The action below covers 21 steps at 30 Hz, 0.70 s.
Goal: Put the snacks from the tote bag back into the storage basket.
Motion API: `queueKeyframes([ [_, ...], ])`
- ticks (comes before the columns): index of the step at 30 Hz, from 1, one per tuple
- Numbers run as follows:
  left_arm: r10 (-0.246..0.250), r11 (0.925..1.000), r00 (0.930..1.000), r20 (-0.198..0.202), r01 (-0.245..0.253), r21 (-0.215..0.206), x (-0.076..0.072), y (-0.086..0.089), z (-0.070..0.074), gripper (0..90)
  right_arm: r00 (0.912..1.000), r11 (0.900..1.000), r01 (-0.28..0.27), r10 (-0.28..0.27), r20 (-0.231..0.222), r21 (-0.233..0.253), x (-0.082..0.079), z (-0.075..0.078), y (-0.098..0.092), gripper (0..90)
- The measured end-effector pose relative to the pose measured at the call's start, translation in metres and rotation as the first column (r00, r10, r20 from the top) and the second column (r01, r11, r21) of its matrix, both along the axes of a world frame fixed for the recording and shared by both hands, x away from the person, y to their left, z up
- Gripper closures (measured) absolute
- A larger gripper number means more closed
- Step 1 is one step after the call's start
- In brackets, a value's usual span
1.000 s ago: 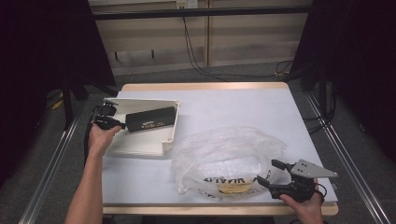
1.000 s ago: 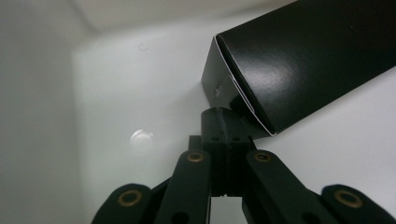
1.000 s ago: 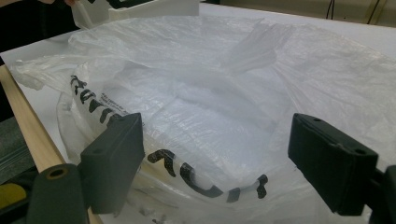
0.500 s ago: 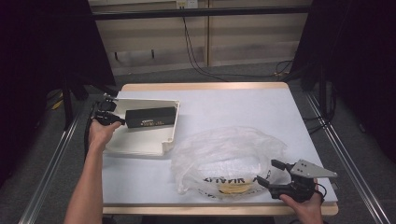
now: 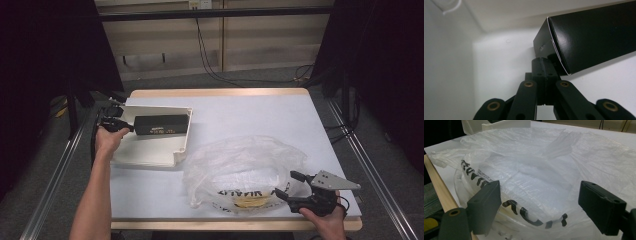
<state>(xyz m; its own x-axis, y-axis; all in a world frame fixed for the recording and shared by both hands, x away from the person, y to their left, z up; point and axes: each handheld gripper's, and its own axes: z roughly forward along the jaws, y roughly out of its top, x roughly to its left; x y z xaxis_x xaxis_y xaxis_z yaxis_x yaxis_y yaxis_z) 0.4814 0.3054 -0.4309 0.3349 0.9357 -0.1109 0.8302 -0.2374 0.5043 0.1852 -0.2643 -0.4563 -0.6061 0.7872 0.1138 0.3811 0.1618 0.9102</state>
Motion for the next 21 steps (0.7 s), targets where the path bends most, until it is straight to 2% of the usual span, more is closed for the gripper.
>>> queueKeyframes([
  [4,0.029,0.9996,0.9995,-0.014,-0.029,0.006,0.006,-0.002,0.002,90.0,1.0000,1.000,-0.007,0.007,0.001,-0.003,-0.001,0.000,0.001,17.9],
  [5,0.044,0.9990,0.9989,-0.015,-0.044,-0.003,0.007,-0.003,0.002,90.0,1.0000,1.000,-0.004,0.004,0.001,-0.003,-0.001,0.000,0.000,17.9],
  [15,0.075,0.9972,0.9965,-0.037,-0.074,0.010,0.017,-0.002,-0.001,90.0,1.0000,1.000,-0.001,0.001,-0.006,0.004,0.000,-0.001,-0.001,17.8],
  [17,0.080,0.9967,0.9964,-0.027,-0.080,0.015,0.018,-0.003,-0.001,90.0,1.0000,1.000,-0.005,0.005,-0.003,0.001,0.000,-0.001,-0.002,17.8],
  [21,0.072,0.9971,0.9969,-0.031,-0.071,0.025,0.020,-0.002,-0.002,90.0,1.0000,1.000,-0.006,0.006,-0.005,0.008,0.001,-0.001,-0.003,17.8],
])
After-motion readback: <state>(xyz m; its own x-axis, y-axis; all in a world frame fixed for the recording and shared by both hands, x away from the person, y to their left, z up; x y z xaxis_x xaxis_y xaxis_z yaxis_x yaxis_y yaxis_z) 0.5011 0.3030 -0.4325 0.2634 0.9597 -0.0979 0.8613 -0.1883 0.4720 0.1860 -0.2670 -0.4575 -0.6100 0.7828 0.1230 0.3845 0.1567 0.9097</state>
